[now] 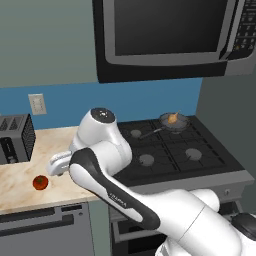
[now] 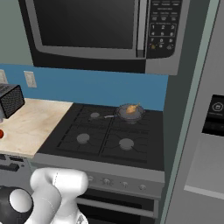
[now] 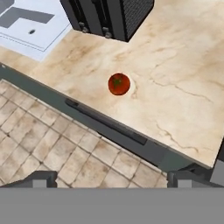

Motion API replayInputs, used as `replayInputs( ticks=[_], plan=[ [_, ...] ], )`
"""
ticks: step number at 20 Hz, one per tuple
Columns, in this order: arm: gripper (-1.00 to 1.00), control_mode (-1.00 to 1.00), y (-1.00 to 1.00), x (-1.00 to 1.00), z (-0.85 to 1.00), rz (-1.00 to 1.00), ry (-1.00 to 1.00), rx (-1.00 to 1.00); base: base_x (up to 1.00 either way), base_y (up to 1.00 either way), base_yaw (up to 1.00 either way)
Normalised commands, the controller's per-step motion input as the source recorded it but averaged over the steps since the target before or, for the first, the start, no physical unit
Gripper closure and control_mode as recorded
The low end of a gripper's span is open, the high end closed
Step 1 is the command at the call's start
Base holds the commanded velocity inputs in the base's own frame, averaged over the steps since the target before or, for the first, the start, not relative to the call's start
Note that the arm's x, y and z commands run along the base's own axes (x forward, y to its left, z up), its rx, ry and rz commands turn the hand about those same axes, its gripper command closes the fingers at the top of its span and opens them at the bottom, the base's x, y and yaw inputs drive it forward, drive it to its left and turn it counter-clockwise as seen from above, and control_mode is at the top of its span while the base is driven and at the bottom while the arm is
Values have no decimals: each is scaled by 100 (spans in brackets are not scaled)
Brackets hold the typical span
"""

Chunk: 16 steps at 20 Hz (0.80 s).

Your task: Place the pan on the rear right burner on the stove. Then place the tomato and the onion in the pan and turn on the rear right burner.

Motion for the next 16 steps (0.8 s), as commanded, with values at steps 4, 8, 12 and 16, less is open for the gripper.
replayInputs(
  ticks=[4,8,12,16],
  plan=[
    [-100,-100,15,23,-17,0,0,0,0,0,0],
    [-100,-100,12,19,-20,0,1,0,0,0,0],
    [-100,-100,14,21,-24,0,1,0,0,0,0],
    [-100,-100,15,17,-25,0,1,0,0,0,0]
  ],
)
